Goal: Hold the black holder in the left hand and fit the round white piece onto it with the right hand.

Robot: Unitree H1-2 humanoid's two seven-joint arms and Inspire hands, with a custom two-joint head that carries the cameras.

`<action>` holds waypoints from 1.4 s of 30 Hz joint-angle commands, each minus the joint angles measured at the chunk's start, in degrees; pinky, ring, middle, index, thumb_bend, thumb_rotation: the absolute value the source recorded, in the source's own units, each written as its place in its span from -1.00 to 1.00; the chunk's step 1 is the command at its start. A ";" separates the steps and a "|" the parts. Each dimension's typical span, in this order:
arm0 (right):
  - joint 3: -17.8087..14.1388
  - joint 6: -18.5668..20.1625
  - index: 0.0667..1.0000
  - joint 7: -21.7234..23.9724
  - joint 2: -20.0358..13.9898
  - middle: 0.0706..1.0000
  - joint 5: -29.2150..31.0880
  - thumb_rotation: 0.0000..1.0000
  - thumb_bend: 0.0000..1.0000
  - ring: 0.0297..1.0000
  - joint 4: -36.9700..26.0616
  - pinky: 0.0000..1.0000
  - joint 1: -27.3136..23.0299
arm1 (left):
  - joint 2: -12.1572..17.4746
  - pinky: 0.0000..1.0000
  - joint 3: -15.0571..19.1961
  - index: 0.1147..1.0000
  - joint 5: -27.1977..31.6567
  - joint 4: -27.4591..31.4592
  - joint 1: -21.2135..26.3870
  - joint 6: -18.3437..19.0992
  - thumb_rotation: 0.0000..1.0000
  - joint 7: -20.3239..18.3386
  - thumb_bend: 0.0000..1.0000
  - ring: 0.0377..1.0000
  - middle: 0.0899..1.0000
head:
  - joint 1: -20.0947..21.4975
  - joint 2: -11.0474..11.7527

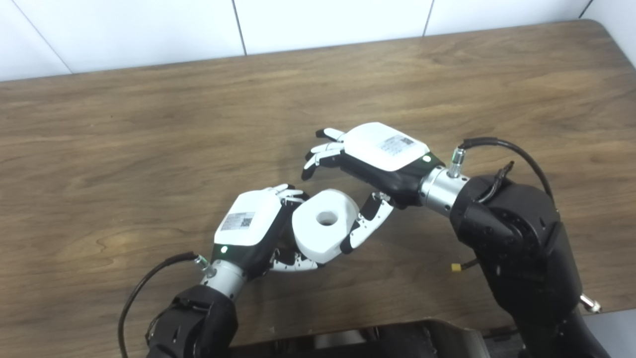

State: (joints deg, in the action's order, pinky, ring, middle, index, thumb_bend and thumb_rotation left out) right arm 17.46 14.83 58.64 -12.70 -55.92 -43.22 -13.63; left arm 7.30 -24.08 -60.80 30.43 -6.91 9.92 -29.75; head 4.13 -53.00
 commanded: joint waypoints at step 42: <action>0.34 11.34 0.73 13.73 -10.66 0.86 7.10 -0.39 1.00 1.00 -6.27 0.85 -17.58 | -0.65 0.74 -0.35 -0.15 0.47 -0.41 0.10 -0.29 -0.89 -0.05 0.02 0.78 0.59 | -0.34 0.27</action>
State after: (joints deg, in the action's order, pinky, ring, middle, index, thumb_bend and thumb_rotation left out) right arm 18.72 22.28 66.66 -22.66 -49.06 -47.86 -28.76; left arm 6.89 -24.19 -60.80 30.13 -6.76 9.84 -29.49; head 3.78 -52.65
